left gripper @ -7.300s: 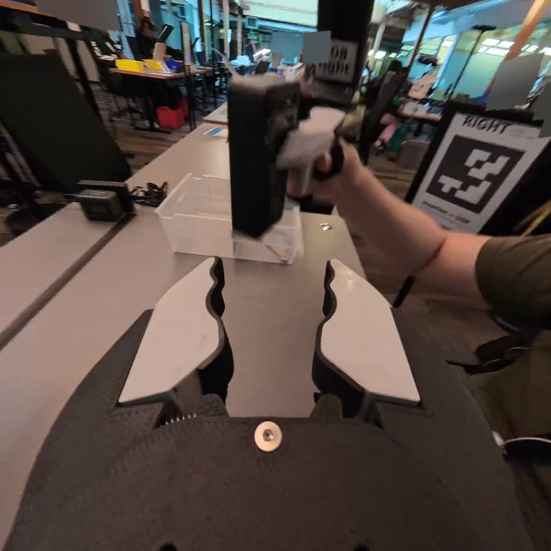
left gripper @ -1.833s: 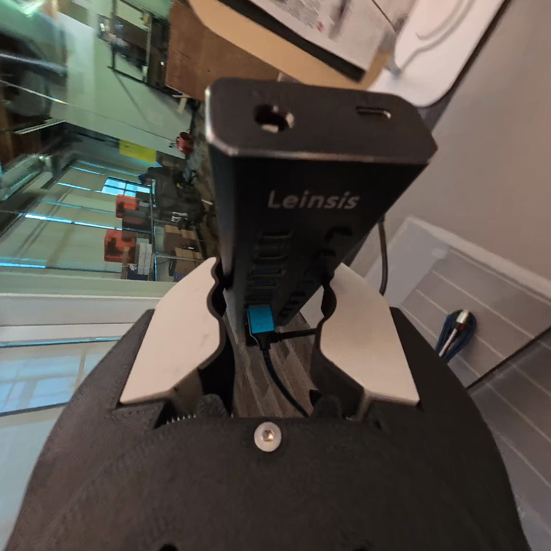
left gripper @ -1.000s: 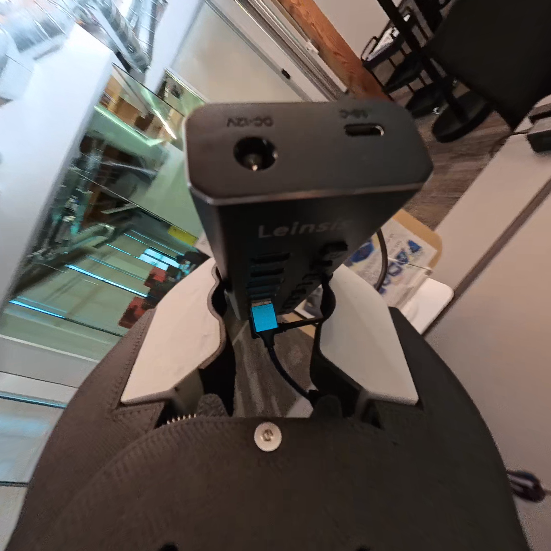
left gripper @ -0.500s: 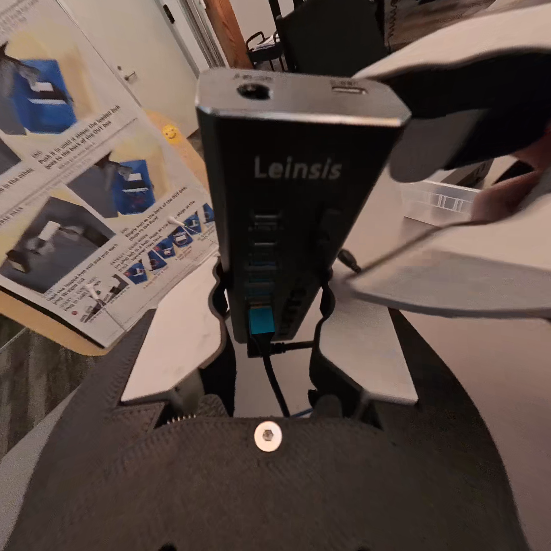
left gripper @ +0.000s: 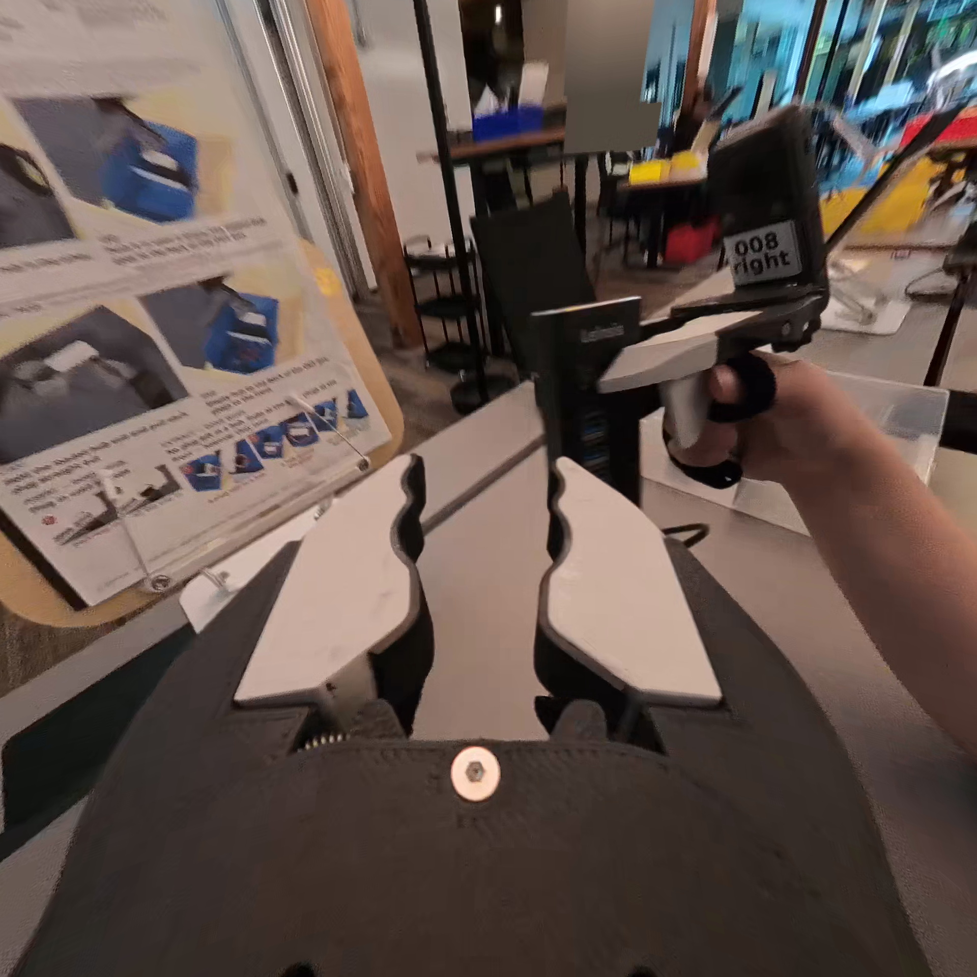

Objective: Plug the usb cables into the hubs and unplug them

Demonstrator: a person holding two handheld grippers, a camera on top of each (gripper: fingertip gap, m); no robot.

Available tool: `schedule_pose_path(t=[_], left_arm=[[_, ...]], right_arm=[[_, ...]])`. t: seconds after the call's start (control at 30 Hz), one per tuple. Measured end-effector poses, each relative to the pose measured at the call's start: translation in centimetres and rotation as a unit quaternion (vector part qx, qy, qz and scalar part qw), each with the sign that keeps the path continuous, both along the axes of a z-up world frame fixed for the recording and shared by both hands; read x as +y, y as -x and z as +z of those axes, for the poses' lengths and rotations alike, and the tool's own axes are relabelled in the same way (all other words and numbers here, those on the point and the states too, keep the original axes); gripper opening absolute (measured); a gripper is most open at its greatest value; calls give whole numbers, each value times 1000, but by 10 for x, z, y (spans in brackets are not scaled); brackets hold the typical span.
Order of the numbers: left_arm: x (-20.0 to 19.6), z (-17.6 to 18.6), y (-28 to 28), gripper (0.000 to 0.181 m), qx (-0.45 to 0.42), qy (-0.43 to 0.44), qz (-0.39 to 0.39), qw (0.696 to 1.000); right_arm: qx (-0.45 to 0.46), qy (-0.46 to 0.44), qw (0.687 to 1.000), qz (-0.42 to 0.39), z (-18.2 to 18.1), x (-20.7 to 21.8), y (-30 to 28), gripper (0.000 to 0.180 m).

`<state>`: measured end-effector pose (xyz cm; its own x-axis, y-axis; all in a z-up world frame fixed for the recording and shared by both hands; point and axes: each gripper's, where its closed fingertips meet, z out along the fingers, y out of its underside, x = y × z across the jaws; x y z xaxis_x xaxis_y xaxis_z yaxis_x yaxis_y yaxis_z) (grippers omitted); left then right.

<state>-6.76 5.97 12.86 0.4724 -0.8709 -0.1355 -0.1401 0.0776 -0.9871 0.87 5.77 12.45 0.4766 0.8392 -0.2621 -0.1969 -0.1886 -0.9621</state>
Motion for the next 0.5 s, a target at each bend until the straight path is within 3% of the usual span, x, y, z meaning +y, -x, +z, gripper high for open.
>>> schedule_pose_path(t=[0.1, 0.23, 0.4, 0.5], left_arm=[[1, -25, 2, 51, 20, 19, -60, 998], [-41, -64, -31, 64, 44, 134, -264, 954], [-61, -76, -52, 36, 39, 145, -337, 930], [-66, -84, -58, 30, 44, 152, -353, 922]], right_arm=[[26, -10, 998, 55, 10, -16, 9, 28], [31, -30, 994, 98, 21, -32, 24, 28], [25, -36, 992, 115, 21, -36, 39, 28], [26, -36, 991, 130, 18, -37, 44, 28]])
